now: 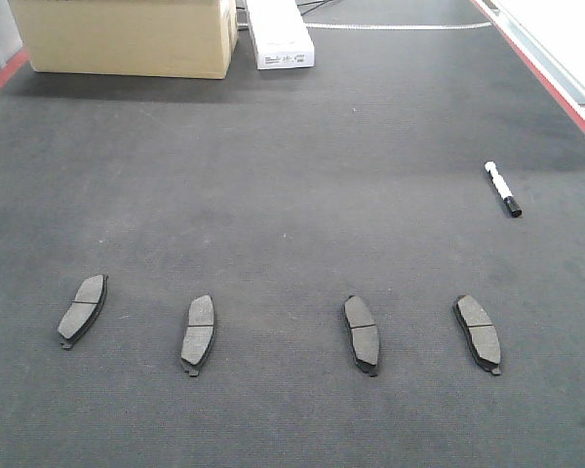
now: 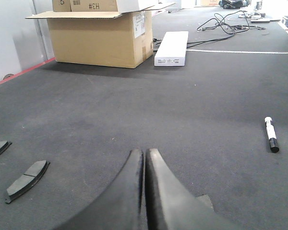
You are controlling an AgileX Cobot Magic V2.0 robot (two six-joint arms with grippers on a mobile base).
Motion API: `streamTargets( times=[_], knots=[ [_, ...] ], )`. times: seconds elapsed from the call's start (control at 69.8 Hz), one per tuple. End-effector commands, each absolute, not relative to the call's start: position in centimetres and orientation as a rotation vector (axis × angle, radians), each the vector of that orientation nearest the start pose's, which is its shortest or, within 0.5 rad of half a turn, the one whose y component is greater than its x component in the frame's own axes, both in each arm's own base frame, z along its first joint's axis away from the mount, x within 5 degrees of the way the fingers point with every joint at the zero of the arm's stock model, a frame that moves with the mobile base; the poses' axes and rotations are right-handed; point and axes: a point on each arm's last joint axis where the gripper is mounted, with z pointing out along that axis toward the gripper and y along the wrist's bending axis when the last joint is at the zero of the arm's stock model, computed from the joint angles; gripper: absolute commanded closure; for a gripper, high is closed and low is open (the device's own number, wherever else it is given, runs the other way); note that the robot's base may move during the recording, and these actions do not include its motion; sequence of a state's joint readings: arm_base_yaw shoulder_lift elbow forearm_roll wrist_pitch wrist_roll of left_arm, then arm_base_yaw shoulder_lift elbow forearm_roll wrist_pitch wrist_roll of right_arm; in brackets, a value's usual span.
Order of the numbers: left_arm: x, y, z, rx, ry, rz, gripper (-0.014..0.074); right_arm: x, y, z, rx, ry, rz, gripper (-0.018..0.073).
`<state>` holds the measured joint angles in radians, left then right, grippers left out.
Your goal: Move and align brake pads A on conveyor
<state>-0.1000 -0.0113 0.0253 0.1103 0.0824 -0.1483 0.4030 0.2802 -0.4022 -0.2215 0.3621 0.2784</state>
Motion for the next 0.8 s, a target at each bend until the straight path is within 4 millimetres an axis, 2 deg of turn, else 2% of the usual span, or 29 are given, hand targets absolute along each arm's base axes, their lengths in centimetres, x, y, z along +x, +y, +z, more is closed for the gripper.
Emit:
streamTargets(
  times=[0.0, 0.716, 0.788],
  knots=[
    [5.44, -0.55, 20.84, 0.046, 1.487, -0.117, 0.0604, 6.70, 2.19, 31.32, -0.237, 1.614, 0.291, 0.0568],
    [5.44, -0.55, 20.84, 0.046, 1.487, -0.117, 0.0604, 6.62, 2.02, 31.37, -0.238, 1.605, 0.263, 0.0568],
    [5.44, -0.55, 20.84, 0.046, 1.487, -0.117, 0.0604, 6.72, 1.64, 31.38, -0.179, 1.609, 0.229, 0.0568]
  ],
)
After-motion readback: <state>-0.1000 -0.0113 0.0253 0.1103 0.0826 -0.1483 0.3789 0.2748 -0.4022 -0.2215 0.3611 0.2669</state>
